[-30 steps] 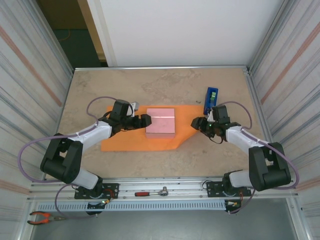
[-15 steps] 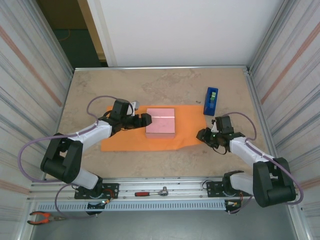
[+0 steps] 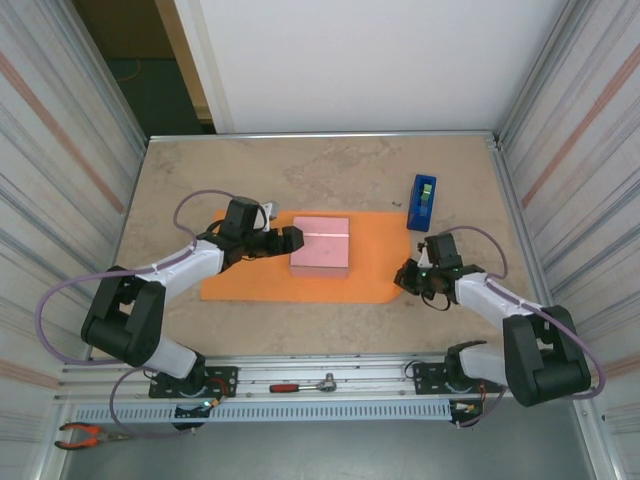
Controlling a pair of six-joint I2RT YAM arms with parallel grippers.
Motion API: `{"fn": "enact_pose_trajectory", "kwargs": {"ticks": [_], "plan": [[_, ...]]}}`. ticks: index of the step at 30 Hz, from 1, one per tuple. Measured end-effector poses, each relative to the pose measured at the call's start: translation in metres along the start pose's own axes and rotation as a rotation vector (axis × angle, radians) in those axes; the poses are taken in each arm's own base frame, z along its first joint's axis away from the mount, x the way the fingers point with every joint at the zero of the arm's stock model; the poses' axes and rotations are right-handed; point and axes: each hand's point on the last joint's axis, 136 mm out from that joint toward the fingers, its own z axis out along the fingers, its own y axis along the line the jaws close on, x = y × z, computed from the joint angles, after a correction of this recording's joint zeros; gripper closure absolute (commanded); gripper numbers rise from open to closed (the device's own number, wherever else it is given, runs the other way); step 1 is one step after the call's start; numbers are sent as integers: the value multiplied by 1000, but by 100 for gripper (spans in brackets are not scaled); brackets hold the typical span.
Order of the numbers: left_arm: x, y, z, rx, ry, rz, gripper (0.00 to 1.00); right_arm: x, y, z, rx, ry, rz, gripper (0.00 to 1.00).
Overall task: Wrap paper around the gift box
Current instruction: First fold the wrapping paper around the gift box.
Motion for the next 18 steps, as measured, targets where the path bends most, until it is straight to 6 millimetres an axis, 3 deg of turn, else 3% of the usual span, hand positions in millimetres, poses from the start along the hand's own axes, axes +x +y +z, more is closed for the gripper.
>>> {"fn": "enact_pose_trajectory", "kwargs": {"ticks": [6,13,18], "plan": [[-1,-1,-1,-1,2,6,19,1,40,11,-38,37,-82,100],[-7,-8,-3,14,1,12,19,-10,102,0,-134,11,-190,100],[-22,-23,-9,48,-19,26,19,-3,119,-12,-164,15,-227,100]]}}
